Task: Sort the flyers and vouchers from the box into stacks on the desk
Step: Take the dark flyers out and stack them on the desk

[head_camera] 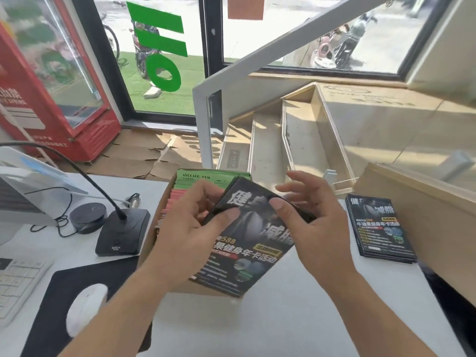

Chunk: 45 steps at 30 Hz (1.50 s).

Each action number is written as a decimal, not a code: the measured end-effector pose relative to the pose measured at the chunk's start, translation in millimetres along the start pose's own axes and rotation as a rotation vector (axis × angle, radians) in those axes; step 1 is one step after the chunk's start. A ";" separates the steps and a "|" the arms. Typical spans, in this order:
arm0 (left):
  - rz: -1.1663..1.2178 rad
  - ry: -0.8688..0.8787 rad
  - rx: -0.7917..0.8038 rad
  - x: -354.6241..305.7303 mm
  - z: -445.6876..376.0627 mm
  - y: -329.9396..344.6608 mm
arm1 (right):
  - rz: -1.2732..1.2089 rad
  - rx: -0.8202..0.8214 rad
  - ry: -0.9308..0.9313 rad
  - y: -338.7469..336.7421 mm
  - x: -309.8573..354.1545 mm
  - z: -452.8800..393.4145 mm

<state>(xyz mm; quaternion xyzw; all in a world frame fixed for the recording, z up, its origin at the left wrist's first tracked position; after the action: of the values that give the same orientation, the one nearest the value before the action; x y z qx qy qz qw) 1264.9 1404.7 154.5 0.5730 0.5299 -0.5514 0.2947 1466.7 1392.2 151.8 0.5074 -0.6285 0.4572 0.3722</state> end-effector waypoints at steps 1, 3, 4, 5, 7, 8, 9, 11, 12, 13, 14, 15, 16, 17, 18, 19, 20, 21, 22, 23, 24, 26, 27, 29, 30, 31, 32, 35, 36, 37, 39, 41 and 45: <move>0.168 -0.031 -0.037 3.9 -3.5 10.7 | -0.012 -0.045 0.061 -18.0 -6.6 -0.4; 0.461 -0.129 -0.080 19.1 -9.8 38.8 | -0.155 -0.040 0.216 -43.4 -27.1 5.6; 0.578 -0.184 -0.078 26.2 -13.5 56.9 | -0.257 0.009 0.303 -49.3 -39.2 12.2; 0.661 -0.232 -0.067 33.7 -16.7 75.6 | -0.328 0.056 0.379 -53.1 -50.7 20.9; 0.685 -0.299 -0.057 47.7 -22.2 112.4 | -0.326 0.058 0.458 -64.0 -73.4 39.4; 0.650 -0.318 -0.050 55.2 -24.5 128.9 | -0.301 0.019 0.467 -71.9 -84.4 47.0; 0.611 -0.331 -0.042 63.2 -26.2 144.2 | -0.290 -0.024 0.465 -80.3 -95.0 53.7; 0.539 -0.323 -0.019 75.8 -26.2 169.3 | -0.283 -0.078 0.447 -97.8 -113.3 63.9; 0.511 -0.301 -0.003 80.0 -26.1 178.5 | -0.261 -0.102 0.441 -107.1 -120.0 67.3; 0.483 -0.277 0.012 83.3 -26.3 185.7 | -0.228 -0.122 0.439 -116.5 -125.9 69.9; 0.446 -0.258 0.029 85.2 -26.5 191.6 | -0.204 -0.133 0.438 -124.1 -130.9 72.1; 0.415 -0.246 0.044 88.2 -25.3 196.0 | -0.194 -0.138 0.444 -130.6 -136.6 74.6; 0.390 -0.248 0.057 92.5 -23.4 200.0 | -0.192 -0.134 0.455 -134.3 -141.9 77.4; 0.376 -0.252 0.070 95.8 -20.6 203.3 | -0.180 -0.122 0.472 -136.7 -148.6 80.7; 0.355 -0.267 0.088 101.5 -17.1 206.8 | -0.159 -0.101 0.494 -137.1 -155.1 84.7; 0.334 -0.279 0.107 106.2 -13.1 210.1 | -0.134 -0.073 0.518 -136.1 -161.4 89.0; 0.312 -0.291 0.121 110.1 -9.2 213.1 | -0.117 -0.045 0.536 -134.1 -166.7 93.2; 0.301 -0.300 0.136 112.4 -5.8 215.9 | -0.117 -0.022 0.546 -131.7 -170.5 96.8; 0.296 -0.309 0.140 114.2 -3.6 218.6 | -0.129 -0.005 0.548 -129.3 -173.1 99.5; 0.300 -0.316 0.141 114.5 -2.3 220.9 | -0.137 0.009 0.550 -127.3 -174.4 101.0; 0.300 -0.328 0.141 115.2 -2.2 222.8 | -0.137 0.019 0.551 -125.8 -173.4 101.0; 0.286 -0.337 0.134 112.5 -2.4 224.9 | -0.125 0.034 0.557 -125.5 -172.1 100.0; 0.273 -0.330 0.129 110.7 -2.5 225.5 | -0.109 0.045 0.554 -127.1 -172.2 99.9; 0.241 -0.321 0.112 108.1 -1.9 223.8 | -0.058 0.063 0.540 -134.2 -169.3 98.4; 0.228 -0.317 0.103 108.2 -1.9 221.7 | -0.008 0.052 0.531 -141.4 -166.6 96.4; 0.220 -0.308 0.098 109.2 -2.4 219.4 | 0.049 0.034 0.523 -149.7 -163.1 93.7; 0.206 -0.300 0.093 111.4 -3.1 217.1 | 0.102 0.019 0.513 -157.7 -159.8 90.5; 0.181 -0.307 0.072 120.3 -6.3 211.8 | 0.179 0.026 0.469 -170.5 -157.2 80.3; 0.177 -0.314 0.064 123.2 -7.5 211.0 | 0.179 0.033 0.462 -170.9 -158.4 77.3; 0.181 -0.313 0.057 124.6 -8.9 210.5 | 0.174 0.038 0.464 -170.8 -160.6 75.7; 0.213 -0.307 0.049 126.0 -12.4 211.0 | 0.144 0.056 0.496 -169.1 -170.8 75.0; 0.232 -0.320 0.042 126.9 -16.7 211.9 | 0.148 0.113 0.571 -163.8 -186.5 76.6; 0.221 -0.383 0.013 132.3 -31.6 211.5 | 0.176 0.108 0.649 -158.6 -210.3 73.9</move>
<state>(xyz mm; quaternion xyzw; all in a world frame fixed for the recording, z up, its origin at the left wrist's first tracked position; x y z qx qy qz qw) 1449.8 1415.2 -15.7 0.5141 0.3948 -0.6179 0.4450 1665.3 1373.7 -35.5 0.2980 -0.4934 0.6580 0.4846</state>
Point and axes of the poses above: each hand's wrist, its own z-axis away from the middle knuckle, its own y-axis out of the palm, x = y × z, the point moved 5 cm from there along -z, towards the middle knuckle, and after that the axes turned 11 degrees about x, right-handed, at the moved point
